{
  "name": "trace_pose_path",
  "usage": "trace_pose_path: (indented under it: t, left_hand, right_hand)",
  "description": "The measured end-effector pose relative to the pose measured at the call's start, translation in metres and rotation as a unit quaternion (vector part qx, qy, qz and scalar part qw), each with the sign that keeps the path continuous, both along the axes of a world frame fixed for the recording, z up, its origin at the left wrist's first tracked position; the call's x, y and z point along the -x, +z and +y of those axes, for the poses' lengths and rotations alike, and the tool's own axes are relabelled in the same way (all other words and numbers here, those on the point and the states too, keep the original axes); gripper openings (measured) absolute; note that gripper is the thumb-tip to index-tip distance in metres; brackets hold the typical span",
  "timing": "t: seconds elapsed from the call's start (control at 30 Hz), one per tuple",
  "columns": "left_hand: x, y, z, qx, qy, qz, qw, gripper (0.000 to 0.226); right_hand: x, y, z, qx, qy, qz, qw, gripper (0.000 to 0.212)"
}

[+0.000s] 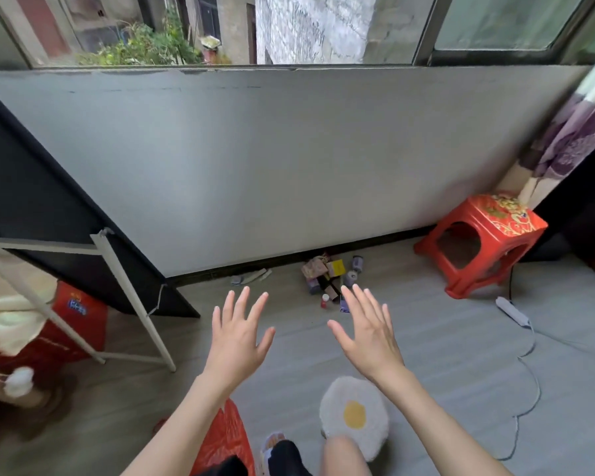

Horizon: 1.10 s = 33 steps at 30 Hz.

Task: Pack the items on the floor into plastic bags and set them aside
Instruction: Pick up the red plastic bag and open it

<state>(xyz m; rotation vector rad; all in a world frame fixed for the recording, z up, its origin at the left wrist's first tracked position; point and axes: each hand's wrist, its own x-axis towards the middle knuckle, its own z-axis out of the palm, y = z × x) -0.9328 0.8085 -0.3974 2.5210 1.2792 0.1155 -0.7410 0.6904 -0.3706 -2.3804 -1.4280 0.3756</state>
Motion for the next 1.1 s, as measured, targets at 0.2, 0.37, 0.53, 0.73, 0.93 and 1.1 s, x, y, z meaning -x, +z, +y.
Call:
trace_pose_path:
  t: [0.2,0.37,0.53,0.73,0.93,1.1]
  left_hand:
    - [-0.017,-0.013,0.028,0.015,0.034,0.002,0.999,0.062]
    - [-0.02,-0.034,0.057,0.049,0.089,0.019,0.995,0.063]
    - [-0.018,-0.056,0.09,0.059,0.2,0.003,0.978,0.06]
    - [-0.034,-0.103,0.116,0.139,0.403,-0.005,0.904,0.06]
    - [-0.065,-0.157,0.12,0.181,0.481,-0.047,0.857,0.055]
    - [-0.05,-0.242,0.106,0.185,0.527,-0.032,0.829,0.056]
  right_hand:
    - [-0.033,0.002,0.057,0.002,0.022,0.001,1.0,0.071]
    - [-0.05,-0.02,0.111,0.044,0.075,-0.001,0.996,0.067]
    - [-0.06,-0.048,0.188,0.097,0.182,-0.01,0.978,0.064]
    - [-0.083,-0.076,0.292,0.133,0.296,-0.018,0.946,0.063]
    - [-0.102,-0.131,0.358,0.165,0.426,-0.051,0.888,0.064]
    - [-0.092,-0.225,0.383,0.194,0.486,-0.104,0.846,0.064]
